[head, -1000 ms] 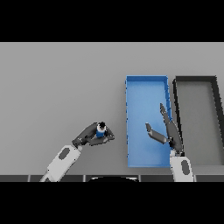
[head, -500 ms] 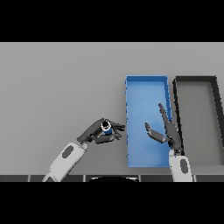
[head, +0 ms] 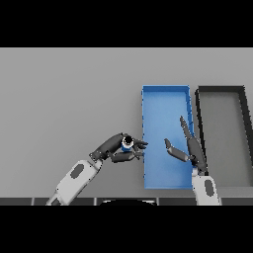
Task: Pick up the blue pipe and place it into the blue bin.
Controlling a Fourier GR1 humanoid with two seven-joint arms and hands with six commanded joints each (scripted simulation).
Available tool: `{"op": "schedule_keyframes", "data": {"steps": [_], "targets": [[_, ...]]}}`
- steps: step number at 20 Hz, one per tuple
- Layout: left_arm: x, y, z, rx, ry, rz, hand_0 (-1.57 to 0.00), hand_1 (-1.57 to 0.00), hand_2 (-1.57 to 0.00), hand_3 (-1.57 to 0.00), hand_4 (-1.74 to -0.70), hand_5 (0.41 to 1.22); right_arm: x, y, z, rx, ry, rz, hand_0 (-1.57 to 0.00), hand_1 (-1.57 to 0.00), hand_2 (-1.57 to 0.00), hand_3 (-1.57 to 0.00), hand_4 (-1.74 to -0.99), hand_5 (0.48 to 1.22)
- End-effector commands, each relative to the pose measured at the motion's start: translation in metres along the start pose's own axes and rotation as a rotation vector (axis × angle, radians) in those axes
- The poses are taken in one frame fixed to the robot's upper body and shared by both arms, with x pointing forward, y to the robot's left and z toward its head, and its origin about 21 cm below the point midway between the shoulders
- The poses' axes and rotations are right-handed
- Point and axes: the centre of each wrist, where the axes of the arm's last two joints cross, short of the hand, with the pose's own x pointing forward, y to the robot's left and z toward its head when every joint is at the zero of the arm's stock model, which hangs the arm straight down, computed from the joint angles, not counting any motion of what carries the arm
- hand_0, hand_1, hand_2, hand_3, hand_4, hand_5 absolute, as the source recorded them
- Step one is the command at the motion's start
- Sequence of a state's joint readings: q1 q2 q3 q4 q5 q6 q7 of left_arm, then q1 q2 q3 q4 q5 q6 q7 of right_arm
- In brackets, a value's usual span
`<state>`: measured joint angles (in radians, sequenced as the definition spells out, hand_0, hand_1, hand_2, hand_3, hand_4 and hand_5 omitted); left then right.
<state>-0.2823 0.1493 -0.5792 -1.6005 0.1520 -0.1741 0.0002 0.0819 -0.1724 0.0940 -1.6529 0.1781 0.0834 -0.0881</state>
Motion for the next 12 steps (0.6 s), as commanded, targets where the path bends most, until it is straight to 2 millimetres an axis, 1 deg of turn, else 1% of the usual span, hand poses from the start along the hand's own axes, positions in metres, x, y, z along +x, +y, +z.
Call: {"op": "schedule_keyframes", "data": {"steps": [1,3,5,6,7,8,9,10,12], "targets": [[-0.001,0.000,0.000,0.003,0.008,0.001,-1.57,-1.57,-1.57,-1.44,-1.73,1.219,0.001,-0.001,-0.001,0.001,-0.002,0.001,0.00,0.00,0.00,0.00,-1.269,0.688],[-0.005,0.001,0.002,0.011,0.024,0.002,-1.57,-1.57,-1.57,-1.44,-1.73,1.219,0.004,-0.004,-0.004,-0.004,-0.006,-0.004,0.00,0.00,0.00,0.00,-1.255,0.688],[-0.006,0.002,0.000,0.016,0.022,-0.004,-1.57,-1.57,-1.57,-1.44,-1.73,1.220,0.006,-0.002,-0.004,0.005,0.005,-0.001,0.00,0.00,0.00,0.00,-1.243,0.687],[-0.006,0.003,-0.001,0.015,0.019,-0.003,-1.57,-1.57,-1.57,-1.44,-1.73,1.220,0.007,-0.005,-0.001,0.004,-0.009,-0.004,0.00,0.00,0.00,0.00,-1.229,0.687],[-0.006,0.002,0.001,0.009,0.011,0.001,-1.57,-1.57,-1.57,-1.44,-1.73,1.220,0.007,-0.009,-0.003,-0.002,-0.016,-0.002,0.00,0.00,0.00,0.00,-1.213,0.684],[-0.006,0.004,0.003,0.013,0.010,-0.001,-1.57,-1.57,-1.57,-1.44,-1.73,1.220,0.010,-0.010,-0.005,0.027,-0.057,-0.057,0.00,0.00,0.00,0.00,-1.215,0.669],[-0.004,0.007,0.005,0.013,0.001,-0.003,-1.57,-1.57,-1.57,-1.44,-1.73,1.221,0.017,-0.015,-0.006,0.063,-0.101,-0.106,0.00,0.00,0.00,0.00,-1.225,0.647],[-0.001,0.003,-0.001,0.008,-0.001,0.000,-1.57,-1.57,-1.57,-1.44,-1.73,1.221,0.025,-0.020,-0.008,0.111,-0.133,-0.159,0.00,0.00,0.00,0.00,-1.231,0.620],[-0.004,0.001,0.000,-0.003,0.010,0.002,-1.57,-1.57,-1.57,-1.44,-1.73,1.221,0.048,-0.029,-0.010,0.192,-0.176,-0.227,0.00,0.00,0.00,0.00,-1.254,0.554]]}}
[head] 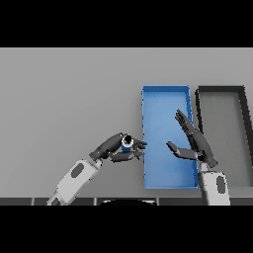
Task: Pick up the blue pipe and place it into the blue bin.
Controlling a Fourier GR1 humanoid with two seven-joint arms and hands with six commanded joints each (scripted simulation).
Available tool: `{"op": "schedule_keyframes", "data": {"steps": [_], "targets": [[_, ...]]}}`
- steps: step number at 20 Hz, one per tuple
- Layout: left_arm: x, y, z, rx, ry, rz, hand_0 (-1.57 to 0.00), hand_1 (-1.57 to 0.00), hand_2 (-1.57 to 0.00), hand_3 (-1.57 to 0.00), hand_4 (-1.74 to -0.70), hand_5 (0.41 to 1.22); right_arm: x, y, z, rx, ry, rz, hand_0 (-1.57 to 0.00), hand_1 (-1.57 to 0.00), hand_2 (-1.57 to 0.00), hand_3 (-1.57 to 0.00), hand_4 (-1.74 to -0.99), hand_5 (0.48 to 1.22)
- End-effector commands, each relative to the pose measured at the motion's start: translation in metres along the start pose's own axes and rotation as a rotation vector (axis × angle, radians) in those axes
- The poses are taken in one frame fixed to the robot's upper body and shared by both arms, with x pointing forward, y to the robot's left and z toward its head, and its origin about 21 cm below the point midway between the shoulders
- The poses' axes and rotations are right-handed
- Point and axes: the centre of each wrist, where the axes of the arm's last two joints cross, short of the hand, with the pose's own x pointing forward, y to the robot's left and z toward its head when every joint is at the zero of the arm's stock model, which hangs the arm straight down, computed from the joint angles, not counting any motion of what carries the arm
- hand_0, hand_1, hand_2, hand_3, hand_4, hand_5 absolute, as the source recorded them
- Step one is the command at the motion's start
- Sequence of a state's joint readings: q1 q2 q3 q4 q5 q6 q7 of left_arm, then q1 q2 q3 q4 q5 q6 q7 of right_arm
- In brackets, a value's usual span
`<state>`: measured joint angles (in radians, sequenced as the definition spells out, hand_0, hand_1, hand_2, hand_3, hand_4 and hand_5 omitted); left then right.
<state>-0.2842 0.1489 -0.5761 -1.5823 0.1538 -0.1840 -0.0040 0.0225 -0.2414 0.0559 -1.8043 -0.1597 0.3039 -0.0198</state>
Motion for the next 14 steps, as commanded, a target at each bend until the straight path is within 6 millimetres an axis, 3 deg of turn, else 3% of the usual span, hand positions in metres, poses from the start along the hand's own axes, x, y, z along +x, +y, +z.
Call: {"op": "schedule_keyframes", "data": {"steps": [1,7,11,14], "targets": [[0.001,-0.002,-0.001,0.000,-0.009,-0.004,-1.57,-1.57,-1.57,-1.44,-1.73,1.221,0.012,-0.003,-0.005,0.054,0.005,-0.022,0.00,0.00,0.00,0.00,-1.271,0.537],[0.002,0.002,-0.001,0.001,0.002,-0.030,-1.57,-1.57,-1.57,-1.44,-1.73,1.221,0.073,0.010,-0.034,0.422,-0.070,-0.018,0.00,0.00,0.00,0.00,-1.337,0.504],[0.003,0.001,0.000,-0.004,0.007,-0.039,-1.57,-1.57,-1.57,-1.44,-1.73,1.221,0.099,0.029,-0.059,0.561,-0.087,0.038,0.00,0.00,0.00,0.00,-1.328,0.486],[0.004,0.000,-0.003,-0.008,-0.006,-0.031,-1.57,-1.57,-1.57,-1.44,-1.73,1.221,0.108,0.043,-0.071,0.643,-0.114,0.072,0.00,0.00,0.00,0.00,-1.318,0.490]]}}
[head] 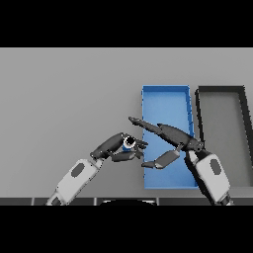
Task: Pick up the blue pipe and place it into the blue bin.
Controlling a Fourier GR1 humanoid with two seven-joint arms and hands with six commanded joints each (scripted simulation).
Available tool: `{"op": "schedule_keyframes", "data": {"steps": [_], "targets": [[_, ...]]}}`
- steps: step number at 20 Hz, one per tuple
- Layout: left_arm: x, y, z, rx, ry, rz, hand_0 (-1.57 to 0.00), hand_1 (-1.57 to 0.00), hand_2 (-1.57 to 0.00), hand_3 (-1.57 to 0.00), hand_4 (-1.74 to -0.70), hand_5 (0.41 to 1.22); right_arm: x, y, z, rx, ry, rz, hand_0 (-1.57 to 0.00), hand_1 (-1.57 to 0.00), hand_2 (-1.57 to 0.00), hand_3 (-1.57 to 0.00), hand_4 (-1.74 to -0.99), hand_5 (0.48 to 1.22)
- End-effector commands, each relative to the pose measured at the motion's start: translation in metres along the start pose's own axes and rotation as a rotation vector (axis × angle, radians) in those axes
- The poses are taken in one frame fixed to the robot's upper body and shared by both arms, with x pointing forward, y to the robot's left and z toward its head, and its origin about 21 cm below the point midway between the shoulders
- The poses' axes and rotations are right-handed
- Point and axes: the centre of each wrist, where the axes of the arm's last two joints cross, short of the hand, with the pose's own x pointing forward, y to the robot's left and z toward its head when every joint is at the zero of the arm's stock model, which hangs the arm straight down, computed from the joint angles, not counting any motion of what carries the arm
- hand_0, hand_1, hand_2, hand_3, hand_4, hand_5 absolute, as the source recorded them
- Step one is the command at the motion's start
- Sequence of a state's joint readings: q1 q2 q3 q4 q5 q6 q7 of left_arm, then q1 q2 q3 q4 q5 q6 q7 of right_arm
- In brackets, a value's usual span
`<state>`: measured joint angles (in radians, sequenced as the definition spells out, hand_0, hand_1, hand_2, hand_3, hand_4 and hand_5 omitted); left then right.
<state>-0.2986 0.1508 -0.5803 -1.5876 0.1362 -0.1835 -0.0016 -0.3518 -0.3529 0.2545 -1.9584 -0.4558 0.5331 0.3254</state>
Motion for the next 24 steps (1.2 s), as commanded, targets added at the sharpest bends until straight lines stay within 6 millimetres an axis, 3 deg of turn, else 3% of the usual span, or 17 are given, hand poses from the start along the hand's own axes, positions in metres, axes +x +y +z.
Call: {"op": "schedule_keyframes", "data": {"steps": [1,6,11,12,13,14,15,16,18,19,21,24], "targets": [[-0.002,0.002,0.003,-0.002,-0.012,-0.004,-1.57,-1.57,-1.57,-1.44,-1.73,1.221,0.004,0.000,-0.007,0.028,-0.005,0.013,0.00,0.00,0.00,0.00,-1.307,0.497],[-0.005,0.005,0.002,-0.030,-0.007,-0.010,-1.57,-1.57,-1.57,-1.53,-1.54,1.221,0.005,0.006,-0.042,0.108,0.026,0.055,0.00,0.00,0.00,0.00,-1.243,0.522],[-0.004,0.009,0.003,-0.026,-0.009,-0.018,-1.57,-1.57,-1.57,-1.56,-1.47,1.221,0.002,0.010,-0.070,0.167,0.046,0.030,0.00,0.00,-0.01,0.00,-1.210,0.498],[-0.007,0.006,0.004,-0.025,0.014,-0.009,-1.57,-1.57,-1.57,-1.56,-1.52,1.221,0.003,0.010,-0.074,0.184,0.043,0.024,-0.02,-0.03,-0.05,-0.03,-1.236,0.493],[-0.005,0.006,0.003,-0.032,-0.004,-0.011,-1.57,-1.57,-1.57,-1.28,-1.57,1.221,0.003,0.012,-0.081,0.202,0.045,0.028,-0.11,-0.14,-0.16,-0.12,-1.291,0.483],[-0.002,0.007,0.000,-0.017,0.032,-0.060,-1.57,-1.57,-1.57,-1.19,-1.60,1.221,0.004,0.010,-0.085,0.208,0.042,0.043,-0.26,-0.30,-0.31,-0.25,-1.348,0.477],[-0.001,0.008,0.001,-0.035,0.062,-0.111,-1.57,-1.53,-1.57,-1.12,-1.63,1.221,0.003,0.012,-0.087,0.231,0.045,0.050,-0.47,-0.49,-0.49,-0.52,-1.365,0.477],[0.002,0.007,0.003,-0.017,0.062,-0.109,-1.57,-1.54,-1.57,-1.12,-1.65,1.221,0.005,0.013,-0.094,0.240,0.018,0.050,-0.69,-0.70,-0.71,-0.66,-1.433,0.486],[-0.002,0.007,0.000,-0.011,0.020,-0.095,-1.57,-1.55,-1.57,-1.28,-1.68,1.221,0.005,0.015,-0.100,0.247,-0.007,0.023,-1.01,-1.02,-1.02,-0.88,-1.527,0.570],[-0.003,0.006,0.002,-0.016,0.001,-0.063,-1.57,-1.55,-1.57,-1.34,-1.69,1.221,0.004,0.016,-0.100,0.253,-0.013,-0.005,-1.12,-1.13,-1.13,-1.02,-1.498,0.638],[-0.005,0.001,0.001,-0.023,-0.025,-0.018,-1.57,-1.56,-1.57,-1.42,-1.71,1.221,0.002,0.019,-0.100,0.248,-0.046,-0.027,-1.28,-1.29,-1.29,-1.22,-1.457,0.848],[-0.003,0.004,0.000,-0.023,-0.016,-0.018,-1.57,-1.57,-1.57,-1.50,-1.72,1.221,0.004,0.020,-0.097,0.263,-0.075,0.047,-1.42,-1.43,-1.43,-1.39,-1.435,1.030]]}}
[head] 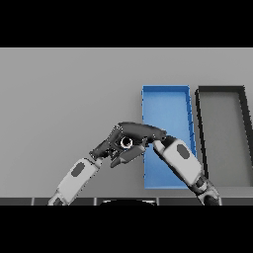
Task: Pick up the blue pipe and place it into the blue bin.
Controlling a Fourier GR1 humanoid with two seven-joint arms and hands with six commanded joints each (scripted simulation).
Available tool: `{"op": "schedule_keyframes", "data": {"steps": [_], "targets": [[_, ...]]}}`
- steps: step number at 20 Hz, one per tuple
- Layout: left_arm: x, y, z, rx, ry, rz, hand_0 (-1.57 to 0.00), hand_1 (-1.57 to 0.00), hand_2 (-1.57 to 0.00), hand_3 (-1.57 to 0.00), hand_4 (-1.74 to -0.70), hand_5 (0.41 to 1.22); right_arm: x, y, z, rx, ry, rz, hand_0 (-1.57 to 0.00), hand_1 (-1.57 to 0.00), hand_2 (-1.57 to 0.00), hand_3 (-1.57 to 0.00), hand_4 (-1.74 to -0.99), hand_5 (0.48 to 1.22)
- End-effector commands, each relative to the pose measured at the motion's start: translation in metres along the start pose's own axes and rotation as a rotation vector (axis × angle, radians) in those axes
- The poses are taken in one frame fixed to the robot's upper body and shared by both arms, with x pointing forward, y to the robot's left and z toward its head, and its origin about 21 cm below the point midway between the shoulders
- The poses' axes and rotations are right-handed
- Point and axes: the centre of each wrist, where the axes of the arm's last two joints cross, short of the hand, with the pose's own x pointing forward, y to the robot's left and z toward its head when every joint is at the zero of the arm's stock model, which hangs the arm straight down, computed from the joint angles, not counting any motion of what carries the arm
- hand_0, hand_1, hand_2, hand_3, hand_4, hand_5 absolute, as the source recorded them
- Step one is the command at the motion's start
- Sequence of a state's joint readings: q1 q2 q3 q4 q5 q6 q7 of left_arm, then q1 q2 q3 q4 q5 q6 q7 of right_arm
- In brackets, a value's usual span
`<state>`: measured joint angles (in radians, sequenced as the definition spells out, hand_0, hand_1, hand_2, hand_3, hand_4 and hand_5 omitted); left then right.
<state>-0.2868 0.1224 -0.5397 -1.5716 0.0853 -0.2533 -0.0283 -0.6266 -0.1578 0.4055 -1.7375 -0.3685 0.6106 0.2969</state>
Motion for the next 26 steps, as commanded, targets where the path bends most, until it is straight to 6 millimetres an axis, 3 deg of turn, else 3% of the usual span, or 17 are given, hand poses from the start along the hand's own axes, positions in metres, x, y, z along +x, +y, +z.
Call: {"op": "schedule_keyframes", "data": {"steps": [1,5,6,7,9,12,15,19,23,26], "targets": [[0.000,-0.001,0.001,0.001,-0.001,-0.016,-1.57,-1.57,-1.57,-1.51,-1.73,1.221,0.000,0.001,0.000,0.006,0.010,0.004,-1.45,-1.45,-1.46,-1.43,-1.436,1.068],[-0.002,0.001,-0.001,-0.004,-0.001,-0.006,-1.57,-1.57,-1.57,-1.55,-1.73,1.221,-0.003,0.002,0.002,0.010,-0.022,-0.040,-1.52,-1.52,-1.52,-1.51,-1.470,1.158],[0.002,0.001,0.000,-0.002,0.004,-0.006,-1.57,-1.57,-1.57,-1.44,-1.72,1.221,-0.003,0.003,0.002,0.006,-0.041,-0.047,-1.53,-1.53,-1.53,-1.52,-1.475,1.171],[0.002,0.001,0.002,0.000,0.003,-0.031,-1.57,-1.51,-1.46,-1.47,-1.66,1.221,-0.002,0.003,0.005,0.001,-0.046,-0.052,-1.54,-1.54,-1.54,-1.53,-1.478,1.181],[0.003,0.006,0.003,-0.016,0.011,-0.089,-1.05,-0.99,-0.95,-0.96,-1.43,1.221,0.001,0.002,0.003,-0.017,-0.039,-0.041,-1.55,-1.55,-1.55,-1.55,-1.483,1.195],[0.000,0.006,0.004,-0.058,0.005,-0.121,-0.53,-0.51,-0.49,-0.49,-1.14,1.221,0.004,0.005,0.000,-0.019,-0.016,-0.040,-1.56,-1.56,-1.56,-1.56,-1.486,1.208],[-0.001,0.006,0.000,-0.049,0.033,-0.185,-0.27,-0.26,-0.25,-0.25,-0.95,0.972,0.003,0.008,0.003,-0.029,-0.006,-0.036,-1.57,-1.57,-1.57,-1.56,-1.488,1.214],[-0.003,0.007,0.003,-0.033,0.067,-0.163,-0.11,-0.11,-0.10,-0.10,-0.86,0.734,0.003,0.005,0.002,-0.049,-0.008,-0.031,-1.57,-1.57,-1.57,-1.57,-1.487,1.218],[-0.007,0.008,0.006,0.009,0.112,-0.090,-0.05,-0.04,-0.04,-0.04,-0.89,0.639,0.001,0.005,0.000,-0.062,-0.015,-0.046,-1.57,-1.57,-1.57,-1.57,-1.488,1.220],[-0.007,0.007,0.007,0.013,0.140,-0.078,-0.02,-0.02,-0.02,-0.02,-0.90,0.589,0.005,0.001,0.000,-0.062,-0.031,-0.196,-1.57,-1.57,-1.57,-1.57,-1.489,1.220]]}}
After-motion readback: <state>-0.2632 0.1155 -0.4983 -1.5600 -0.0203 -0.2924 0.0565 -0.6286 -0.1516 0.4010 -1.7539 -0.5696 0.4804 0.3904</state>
